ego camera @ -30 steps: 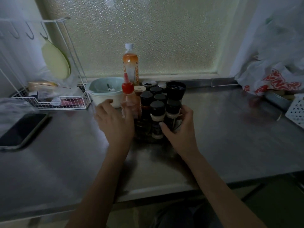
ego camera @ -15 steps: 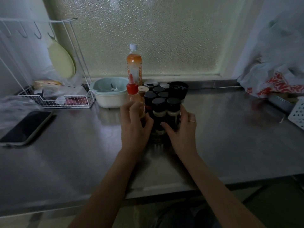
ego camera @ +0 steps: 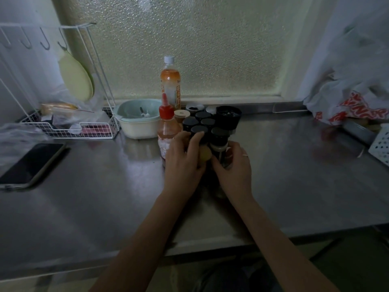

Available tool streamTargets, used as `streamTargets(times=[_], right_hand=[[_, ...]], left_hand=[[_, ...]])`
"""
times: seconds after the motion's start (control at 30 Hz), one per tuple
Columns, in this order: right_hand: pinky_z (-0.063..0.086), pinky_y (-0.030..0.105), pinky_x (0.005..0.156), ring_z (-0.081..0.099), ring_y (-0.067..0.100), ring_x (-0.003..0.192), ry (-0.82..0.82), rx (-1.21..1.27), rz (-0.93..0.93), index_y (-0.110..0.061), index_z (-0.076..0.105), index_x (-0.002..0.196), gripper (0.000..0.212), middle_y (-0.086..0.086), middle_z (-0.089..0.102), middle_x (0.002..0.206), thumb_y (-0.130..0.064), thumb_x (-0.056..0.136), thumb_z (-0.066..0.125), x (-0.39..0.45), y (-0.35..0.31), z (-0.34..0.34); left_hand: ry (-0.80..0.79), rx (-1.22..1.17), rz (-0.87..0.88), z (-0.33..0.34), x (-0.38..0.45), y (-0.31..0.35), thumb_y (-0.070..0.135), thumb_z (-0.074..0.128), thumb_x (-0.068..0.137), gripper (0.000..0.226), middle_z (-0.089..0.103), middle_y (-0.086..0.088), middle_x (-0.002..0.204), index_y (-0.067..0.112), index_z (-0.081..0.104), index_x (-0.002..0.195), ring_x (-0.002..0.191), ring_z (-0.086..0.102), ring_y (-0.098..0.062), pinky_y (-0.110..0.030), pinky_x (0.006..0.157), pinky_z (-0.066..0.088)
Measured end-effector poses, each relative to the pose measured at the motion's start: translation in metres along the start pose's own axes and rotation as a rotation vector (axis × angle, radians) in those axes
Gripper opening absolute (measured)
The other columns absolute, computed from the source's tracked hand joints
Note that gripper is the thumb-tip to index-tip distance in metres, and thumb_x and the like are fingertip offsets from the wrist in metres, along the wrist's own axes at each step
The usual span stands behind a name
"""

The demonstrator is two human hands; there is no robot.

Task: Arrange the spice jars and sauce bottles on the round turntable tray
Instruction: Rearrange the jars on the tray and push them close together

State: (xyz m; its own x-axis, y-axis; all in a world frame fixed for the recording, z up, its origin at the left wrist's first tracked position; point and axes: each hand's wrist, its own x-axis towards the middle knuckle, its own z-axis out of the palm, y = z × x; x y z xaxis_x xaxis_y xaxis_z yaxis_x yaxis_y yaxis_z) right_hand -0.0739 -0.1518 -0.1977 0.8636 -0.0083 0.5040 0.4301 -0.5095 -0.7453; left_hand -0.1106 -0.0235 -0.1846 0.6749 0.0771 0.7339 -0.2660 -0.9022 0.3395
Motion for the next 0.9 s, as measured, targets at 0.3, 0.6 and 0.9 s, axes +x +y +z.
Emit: streamTargets(times=[0.3, 0.6, 0.9], right_hand=[[0.051, 0.048, 0.076, 0.062, 0.024, 0.087, -0.043, -0.082, -0.075, -0.021, 0.057, 0.109, 0.048, 0.0, 0.063, 0.093, -0.057, 0.076, 0.056, -0.005, 0.0, 0.001], [0.055, 0.045, 0.071, 0.067, 0.017, 0.078, 0.013, 0.023, -0.076, -0.017, 0.055, 0.094, 0.037, -0.009, 0.064, 0.083, -0.038, 0.073, 0.077, -0.004, -0.004, -0.005], [0.049, 0.051, 0.083, 0.066, 0.021, 0.083, -0.118, -0.126, -0.005, -0.029, 0.053, 0.083, 0.024, -0.004, 0.07, 0.086, -0.042, 0.075, 0.072, -0.001, -0.004, 0.002]], left_hand=[[0.068, -0.081, -0.191, -0.004, 0.003, 0.0, 0.004, 0.069, 0.072, 0.066, 0.053, -0.013, 0.12, 0.021, 0.033, 0.125, 0.1, 0.057, -0.033, -0.051, 0.075, 0.051], [0.176, -0.277, -0.303, -0.014, 0.004, 0.011, 0.016, 0.067, 0.08, 0.039, 0.064, -0.008, 0.105, 0.016, 0.049, 0.114, 0.095, 0.059, -0.022, -0.037, 0.075, 0.05], [-0.022, -0.022, -0.117, -0.011, 0.004, 0.004, 0.014, 0.063, 0.075, 0.011, 0.067, -0.007, 0.071, 0.011, 0.057, 0.083, 0.061, 0.06, -0.027, -0.024, 0.048, 0.033]])
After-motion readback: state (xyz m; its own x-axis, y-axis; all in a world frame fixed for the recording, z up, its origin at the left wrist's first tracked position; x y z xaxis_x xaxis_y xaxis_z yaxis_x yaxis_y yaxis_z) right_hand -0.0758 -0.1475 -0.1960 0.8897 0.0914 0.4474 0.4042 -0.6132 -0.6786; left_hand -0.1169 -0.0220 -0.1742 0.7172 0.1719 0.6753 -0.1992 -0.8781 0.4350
